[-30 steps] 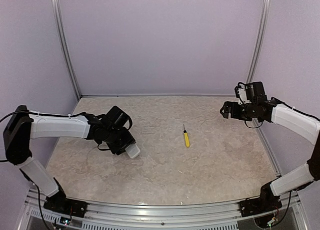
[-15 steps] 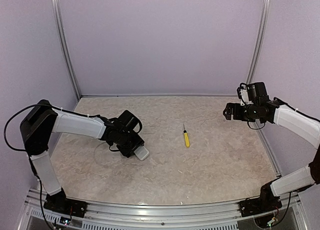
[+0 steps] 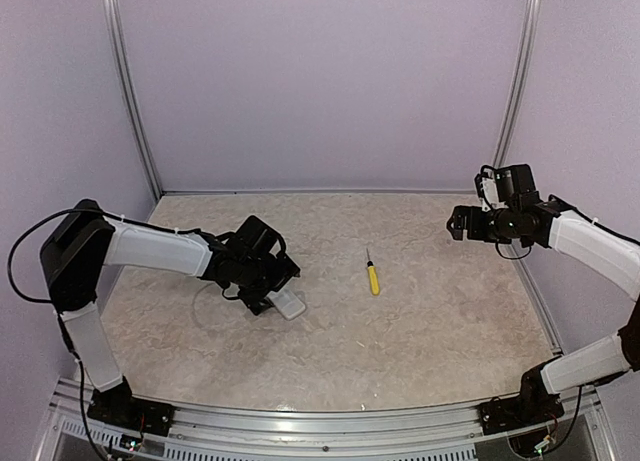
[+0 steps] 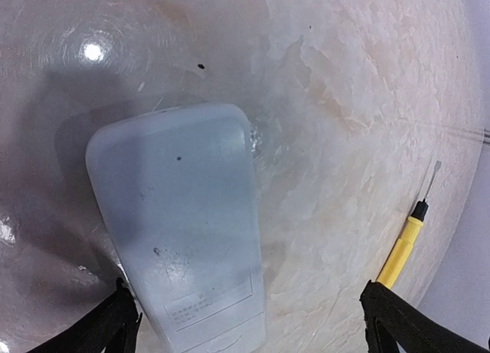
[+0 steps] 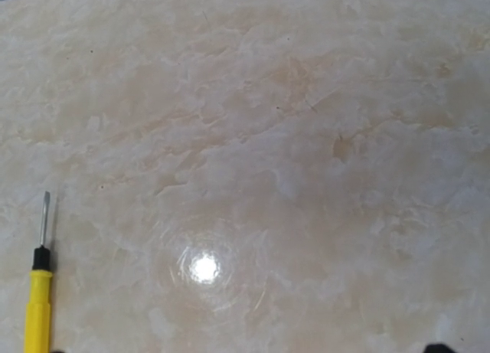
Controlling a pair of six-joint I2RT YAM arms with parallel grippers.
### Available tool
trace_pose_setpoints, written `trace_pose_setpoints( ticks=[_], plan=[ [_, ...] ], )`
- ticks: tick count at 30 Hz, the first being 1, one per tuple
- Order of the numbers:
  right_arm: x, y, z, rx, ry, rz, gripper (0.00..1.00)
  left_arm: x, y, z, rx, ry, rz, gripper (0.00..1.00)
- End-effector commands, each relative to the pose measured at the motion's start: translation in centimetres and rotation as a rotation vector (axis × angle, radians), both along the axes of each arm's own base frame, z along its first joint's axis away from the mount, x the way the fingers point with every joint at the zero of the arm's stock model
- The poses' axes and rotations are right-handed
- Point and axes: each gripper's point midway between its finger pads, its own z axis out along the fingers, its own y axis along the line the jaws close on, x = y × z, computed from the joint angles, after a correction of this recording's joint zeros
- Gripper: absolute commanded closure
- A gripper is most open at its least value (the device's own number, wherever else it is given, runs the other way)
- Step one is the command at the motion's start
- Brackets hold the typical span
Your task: Unload the batteries from the remote control
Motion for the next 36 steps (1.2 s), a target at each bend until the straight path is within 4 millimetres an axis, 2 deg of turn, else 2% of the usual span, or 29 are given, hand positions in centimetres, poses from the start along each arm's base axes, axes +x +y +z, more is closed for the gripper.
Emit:
trace_pose_setpoints(
  ticks=[1,10,15,18,24,32,36],
  plan=[
    [-0.6,0.8,0.6,0.003,-0.013,0.036,0.00,0.4,0.9,3.0,0.029,-0.102,-0.024,0.01],
    [-0.5,4.5,1.9,-0.051,-0.055,0.135,0.00,1.1,5.7,10.8,0.252,-0.371,-0.086,0.01],
    [-0.7,8.1,1.4,-0.121,-0.078,0.224,0.01,1.4,7.0,13.1,0.345,-0.474,-0.215,0.01],
    [-0.9,10.6,0.5,-0.155,-0.069,0.291,0.01,1.4,8.3,13.1,0.416,-0.499,-0.274,0.02],
    [-2.1,18.0,-1.5,-0.227,-0.076,0.469,0.00,1.0,11.2,13.0,0.437,-0.548,-0.329,0.02],
    [-4.4,29.4,-3.7,-0.178,-0.070,0.656,0.00,0.1,15.4,13.8,0.516,-0.635,-0.255,0.01],
    [-5.7,34.4,-5.9,-0.173,-0.059,0.733,0.00,-0.7,16.8,14.2,0.537,-0.676,-0.218,0.01]
  ],
)
